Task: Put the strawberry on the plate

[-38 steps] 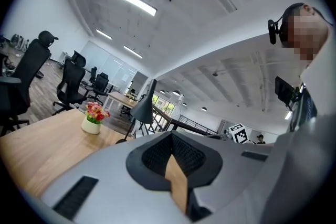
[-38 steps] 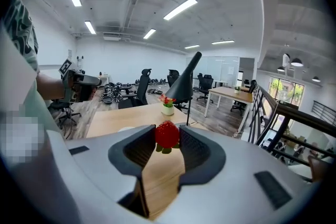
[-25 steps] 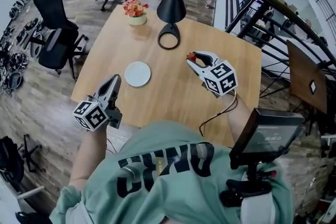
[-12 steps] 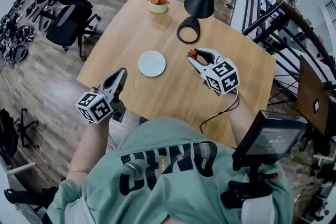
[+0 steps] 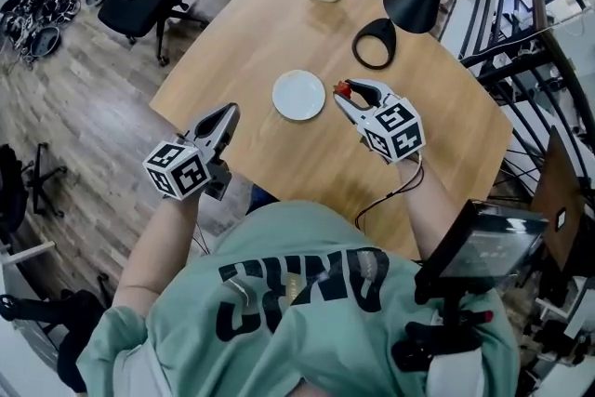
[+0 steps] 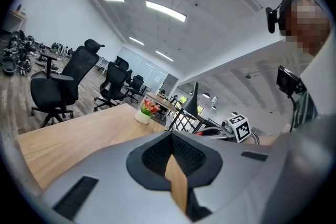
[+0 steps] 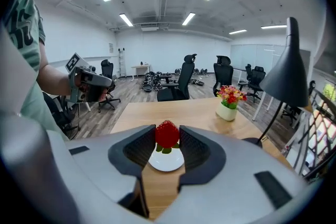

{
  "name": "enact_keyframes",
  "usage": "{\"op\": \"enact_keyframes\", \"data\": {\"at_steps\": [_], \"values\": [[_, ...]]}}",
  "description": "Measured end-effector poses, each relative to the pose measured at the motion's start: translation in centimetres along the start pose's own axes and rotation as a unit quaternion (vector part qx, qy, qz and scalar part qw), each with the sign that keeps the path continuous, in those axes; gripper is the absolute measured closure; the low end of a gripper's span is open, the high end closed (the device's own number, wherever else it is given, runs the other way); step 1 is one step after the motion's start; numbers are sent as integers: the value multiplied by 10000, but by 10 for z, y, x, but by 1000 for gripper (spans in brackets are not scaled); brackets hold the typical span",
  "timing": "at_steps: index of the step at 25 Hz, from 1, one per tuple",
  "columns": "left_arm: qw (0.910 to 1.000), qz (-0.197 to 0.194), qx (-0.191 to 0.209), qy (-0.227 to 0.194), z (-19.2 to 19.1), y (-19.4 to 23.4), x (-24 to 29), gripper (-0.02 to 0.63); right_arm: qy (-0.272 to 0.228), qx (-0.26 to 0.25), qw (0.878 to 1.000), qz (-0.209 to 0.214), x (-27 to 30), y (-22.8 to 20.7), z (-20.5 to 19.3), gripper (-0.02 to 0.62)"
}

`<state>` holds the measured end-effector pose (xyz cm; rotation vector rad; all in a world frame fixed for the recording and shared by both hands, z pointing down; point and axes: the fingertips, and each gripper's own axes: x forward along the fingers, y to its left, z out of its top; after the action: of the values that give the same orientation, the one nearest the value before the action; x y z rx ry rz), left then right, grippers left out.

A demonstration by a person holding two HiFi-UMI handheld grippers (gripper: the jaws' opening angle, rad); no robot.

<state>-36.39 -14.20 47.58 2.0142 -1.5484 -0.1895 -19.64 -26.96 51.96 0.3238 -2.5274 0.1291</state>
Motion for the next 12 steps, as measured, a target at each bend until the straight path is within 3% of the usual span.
{"op": "enact_keyframes", "data": {"at_steps": [12], "values": [[9980, 374, -372, 351, -36, 71, -9, 604, 547, 139, 9974, 459, 101, 17, -32, 451]]}}
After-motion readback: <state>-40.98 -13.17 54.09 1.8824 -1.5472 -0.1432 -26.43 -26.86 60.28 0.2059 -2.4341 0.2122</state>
